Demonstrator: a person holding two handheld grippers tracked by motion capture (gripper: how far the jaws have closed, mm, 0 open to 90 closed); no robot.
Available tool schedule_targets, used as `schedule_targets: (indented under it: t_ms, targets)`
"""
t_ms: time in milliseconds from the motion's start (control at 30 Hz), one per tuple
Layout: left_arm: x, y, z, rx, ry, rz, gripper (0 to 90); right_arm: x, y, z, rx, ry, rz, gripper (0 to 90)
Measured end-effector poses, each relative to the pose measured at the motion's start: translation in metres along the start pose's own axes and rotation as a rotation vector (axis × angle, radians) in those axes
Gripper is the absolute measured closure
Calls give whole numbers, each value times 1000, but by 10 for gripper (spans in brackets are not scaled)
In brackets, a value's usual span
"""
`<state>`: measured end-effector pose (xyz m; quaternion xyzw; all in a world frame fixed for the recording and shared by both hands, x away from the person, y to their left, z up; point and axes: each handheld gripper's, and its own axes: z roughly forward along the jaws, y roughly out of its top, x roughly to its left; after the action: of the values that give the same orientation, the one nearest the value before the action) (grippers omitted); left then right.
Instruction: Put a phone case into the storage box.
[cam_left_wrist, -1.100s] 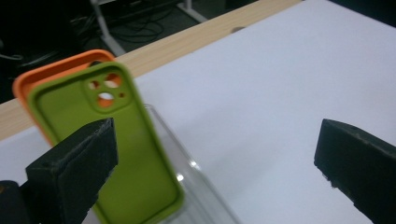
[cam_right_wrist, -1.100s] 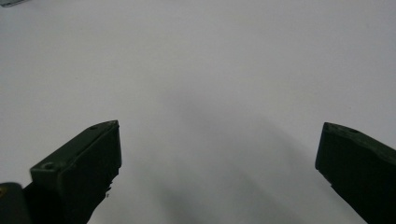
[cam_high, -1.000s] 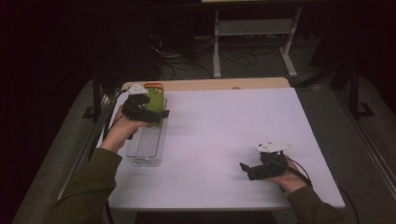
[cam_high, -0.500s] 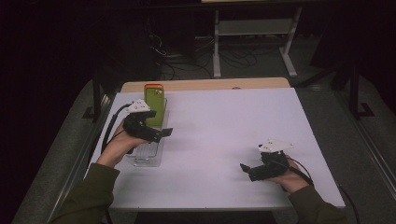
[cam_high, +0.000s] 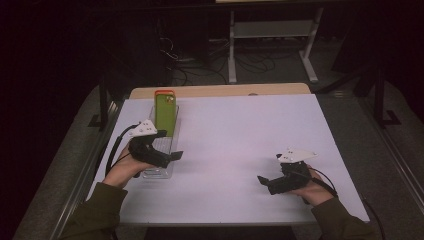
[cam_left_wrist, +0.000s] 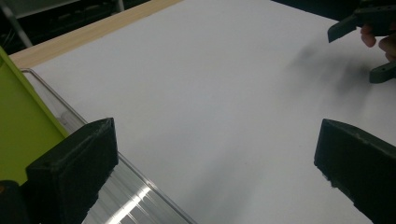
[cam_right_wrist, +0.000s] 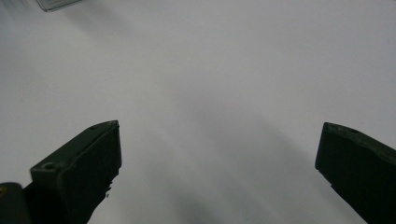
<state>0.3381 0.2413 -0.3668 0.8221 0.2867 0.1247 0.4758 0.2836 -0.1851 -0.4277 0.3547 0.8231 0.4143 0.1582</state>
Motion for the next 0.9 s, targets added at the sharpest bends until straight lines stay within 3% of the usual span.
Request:
schedule_targets:
  t_ms: [333,633,900]
  targets:
    - [-8,-19,-4,6,-4,11,0,0,1,-6,-6,19,-2,0]
    - [-13,-27,-3,-6,-12,-7,0,-1,5,-11,-18,30,-14,0]
    - [-13,-34,-5,5,7,22,0,1,11,-16,-35,48,-24,0]
